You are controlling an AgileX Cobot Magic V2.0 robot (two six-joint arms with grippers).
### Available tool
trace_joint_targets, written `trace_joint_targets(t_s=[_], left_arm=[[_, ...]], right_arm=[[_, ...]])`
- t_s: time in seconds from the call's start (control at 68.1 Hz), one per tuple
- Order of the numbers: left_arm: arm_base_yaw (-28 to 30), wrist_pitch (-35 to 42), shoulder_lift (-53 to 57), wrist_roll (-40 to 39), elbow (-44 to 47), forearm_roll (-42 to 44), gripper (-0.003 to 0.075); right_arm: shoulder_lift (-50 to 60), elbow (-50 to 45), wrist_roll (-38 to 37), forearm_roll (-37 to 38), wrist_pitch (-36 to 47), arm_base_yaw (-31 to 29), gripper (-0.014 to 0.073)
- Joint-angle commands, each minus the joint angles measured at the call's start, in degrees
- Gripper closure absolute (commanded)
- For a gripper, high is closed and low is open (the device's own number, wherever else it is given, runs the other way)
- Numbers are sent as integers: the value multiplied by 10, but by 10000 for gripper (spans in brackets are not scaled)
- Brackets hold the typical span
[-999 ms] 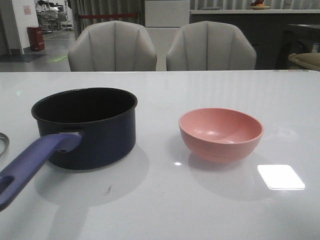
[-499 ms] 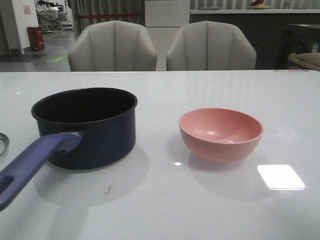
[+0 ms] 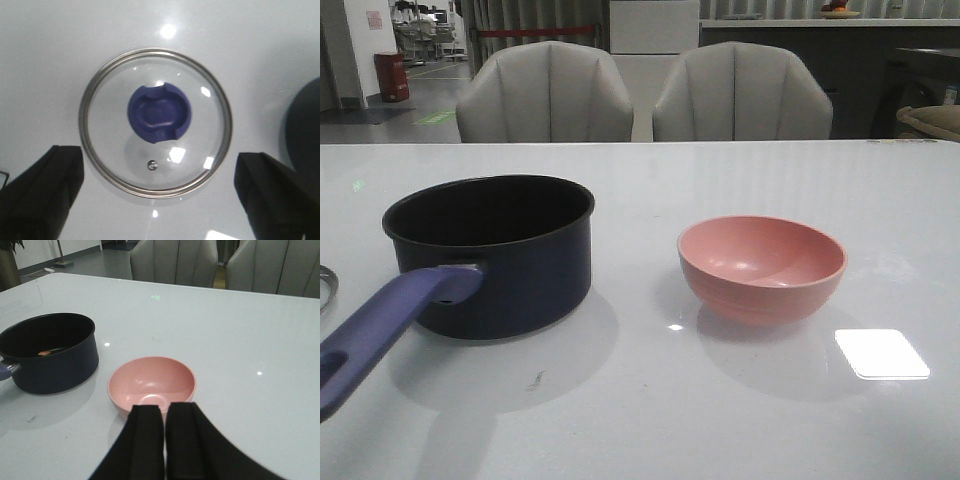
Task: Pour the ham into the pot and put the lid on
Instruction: 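Lower the left gripper to grasp the glass lid knob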
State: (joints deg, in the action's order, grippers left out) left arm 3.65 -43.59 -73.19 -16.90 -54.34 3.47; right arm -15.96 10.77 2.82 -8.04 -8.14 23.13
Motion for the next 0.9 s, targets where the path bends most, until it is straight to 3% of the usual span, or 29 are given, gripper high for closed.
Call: trace_joint_targets(t_s=[0.0, 0.25, 0.881], left_arm=[[31, -31, -37, 49, -49, -51, 61], [34, -80, -127, 104, -113, -78, 61], [32, -73, -250, 104, -170, -68, 61]], right_arm=[[-3, 16, 3, 4, 49, 0, 407], [-3, 16, 3, 4, 49, 0, 407], [-3, 16, 3, 4, 49, 0, 407]])
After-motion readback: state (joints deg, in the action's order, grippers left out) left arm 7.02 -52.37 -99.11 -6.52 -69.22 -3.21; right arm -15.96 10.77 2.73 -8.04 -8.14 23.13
